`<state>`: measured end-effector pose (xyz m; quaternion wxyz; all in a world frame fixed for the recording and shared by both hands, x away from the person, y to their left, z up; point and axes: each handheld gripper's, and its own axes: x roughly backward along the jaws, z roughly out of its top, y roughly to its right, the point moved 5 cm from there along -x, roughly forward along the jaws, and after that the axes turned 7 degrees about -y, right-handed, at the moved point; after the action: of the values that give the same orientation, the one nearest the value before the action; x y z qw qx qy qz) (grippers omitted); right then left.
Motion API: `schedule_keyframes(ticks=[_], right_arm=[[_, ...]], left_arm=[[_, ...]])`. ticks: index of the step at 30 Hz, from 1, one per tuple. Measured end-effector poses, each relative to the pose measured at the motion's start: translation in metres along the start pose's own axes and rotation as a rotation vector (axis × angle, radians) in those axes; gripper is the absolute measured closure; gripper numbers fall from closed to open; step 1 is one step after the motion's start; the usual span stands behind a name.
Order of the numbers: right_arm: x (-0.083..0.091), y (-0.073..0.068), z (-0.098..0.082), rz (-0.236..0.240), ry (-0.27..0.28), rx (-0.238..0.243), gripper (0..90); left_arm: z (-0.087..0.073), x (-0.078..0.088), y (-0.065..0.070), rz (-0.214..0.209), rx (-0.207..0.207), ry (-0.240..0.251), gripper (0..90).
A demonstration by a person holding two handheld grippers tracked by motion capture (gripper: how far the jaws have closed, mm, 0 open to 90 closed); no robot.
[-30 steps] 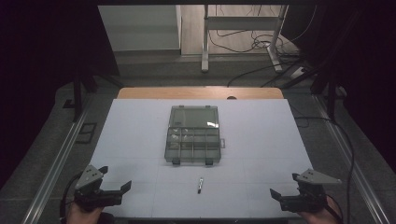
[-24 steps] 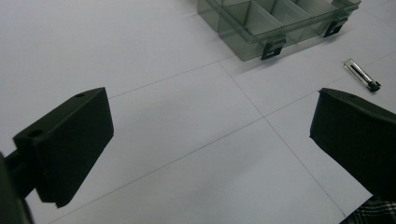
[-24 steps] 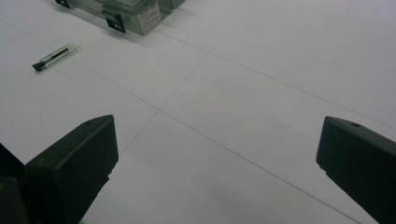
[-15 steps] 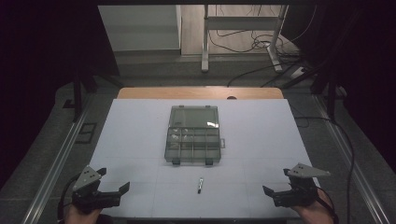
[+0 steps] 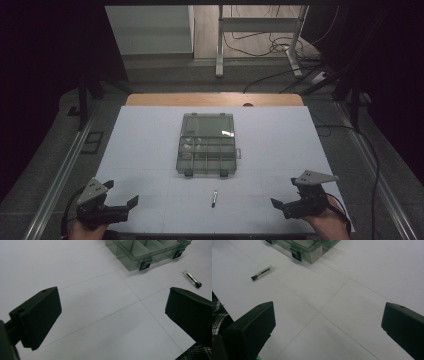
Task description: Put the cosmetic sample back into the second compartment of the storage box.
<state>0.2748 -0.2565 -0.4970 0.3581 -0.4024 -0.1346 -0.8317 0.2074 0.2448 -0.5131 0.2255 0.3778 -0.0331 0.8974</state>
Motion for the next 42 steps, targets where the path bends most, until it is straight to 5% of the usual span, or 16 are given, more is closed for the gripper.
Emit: schedule_keyframes(ticks=[21, 42], right_arm=[[-0.028, -0.022, 0.023, 0.029, -0.065, 0.080, 0.0], [-0.053, -0.043, 0.042, 0.098, -0.061, 0.148, 0.0]], left_arm=[[0.000, 0.000, 0.000, -0.002, 0.001, -0.003, 1.5], [0.000, 0.000, 0.000, -0.001, 0.003, -0.001, 1.5]])
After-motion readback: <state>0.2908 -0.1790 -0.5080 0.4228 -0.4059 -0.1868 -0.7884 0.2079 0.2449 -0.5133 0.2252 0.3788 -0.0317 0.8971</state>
